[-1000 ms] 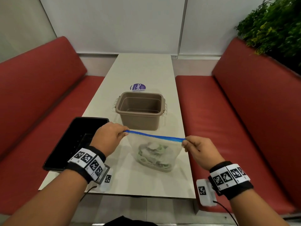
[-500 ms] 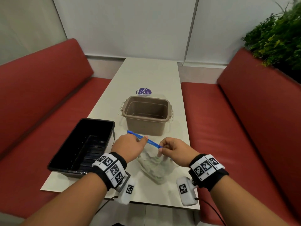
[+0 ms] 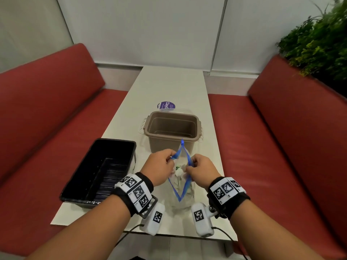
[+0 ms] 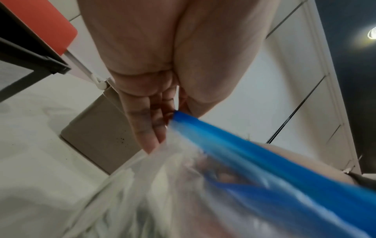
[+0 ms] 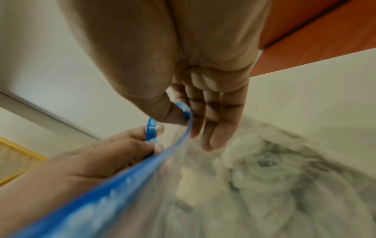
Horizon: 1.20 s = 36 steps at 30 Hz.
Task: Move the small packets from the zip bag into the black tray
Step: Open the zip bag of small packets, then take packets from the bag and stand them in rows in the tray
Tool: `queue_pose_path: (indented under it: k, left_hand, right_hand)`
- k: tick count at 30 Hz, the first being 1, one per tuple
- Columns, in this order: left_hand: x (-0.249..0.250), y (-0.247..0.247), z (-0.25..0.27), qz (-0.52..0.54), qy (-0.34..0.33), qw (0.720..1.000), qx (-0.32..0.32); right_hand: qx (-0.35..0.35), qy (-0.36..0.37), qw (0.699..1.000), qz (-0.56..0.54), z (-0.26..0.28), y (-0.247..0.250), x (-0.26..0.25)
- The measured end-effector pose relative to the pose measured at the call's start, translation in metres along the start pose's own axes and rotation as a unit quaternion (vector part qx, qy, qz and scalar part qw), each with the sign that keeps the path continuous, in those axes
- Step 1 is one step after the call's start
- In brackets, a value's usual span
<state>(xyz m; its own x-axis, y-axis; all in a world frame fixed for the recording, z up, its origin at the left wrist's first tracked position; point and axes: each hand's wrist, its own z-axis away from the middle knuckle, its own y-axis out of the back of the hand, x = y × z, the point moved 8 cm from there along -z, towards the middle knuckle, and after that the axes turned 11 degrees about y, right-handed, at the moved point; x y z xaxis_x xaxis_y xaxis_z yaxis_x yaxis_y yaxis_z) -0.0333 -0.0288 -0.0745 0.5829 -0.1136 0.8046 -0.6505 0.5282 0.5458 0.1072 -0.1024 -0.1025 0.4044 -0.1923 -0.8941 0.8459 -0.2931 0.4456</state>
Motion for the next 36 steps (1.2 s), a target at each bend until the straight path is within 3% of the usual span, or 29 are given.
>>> queue_pose_path:
  k: [3,6,10,14,17,20,23,28,36]
  left_hand:
    - [-0.006,0.018,-0.007,-0.06,-0.011,0.997,0.056]
    - [-0.012,0.025,-0.013,-0.094,-0.022,0.994,0.052]
    - [-0.017,0.007,-0.022,-0.205,-0.078,0.976,-0.006]
    - [-0.023,-0.005,-0.025,-0.22,-0.029,0.975,-0.033]
    - [-0.026,-0.017,-0.029,-0.251,-0.018,0.964,-0.088]
    - [-0.034,-0.028,-0.034,-0.287,-0.009,0.947,-0.146]
    - [-0.039,-0.038,-0.037,-0.301,-0.004,0.937,-0.177]
    - [-0.038,-0.051,-0.044,-0.301,-0.01,0.939,-0.168]
    - [-0.046,-0.048,-0.056,-0.292,0.052,0.941,-0.161]
  right_hand:
    - [0.065,-0.033,0.997,-0.041,-0.002,0.01,0.014]
    - [0.099,-0.068,0.991,-0.065,0.001,0.014,0.029]
    - [0.086,-0.076,0.993,0.004,0.005,0.003,0.034]
    - [0.059,-0.106,0.993,0.002,0.009,-0.012,0.033]
    - [0.029,-0.019,0.999,0.033,0.013,-0.017,0.012]
    - [-0.028,0.057,0.989,0.133,0.013,-0.025,0.0]
    - [-0.057,0.01,0.98,0.188,0.01,-0.026,0.009]
    - [-0.067,-0.069,0.963,0.25,0.0,-0.024,0.028]
    - [-0.057,-0.114,0.983,0.136,-0.006,-0.021,0.054]
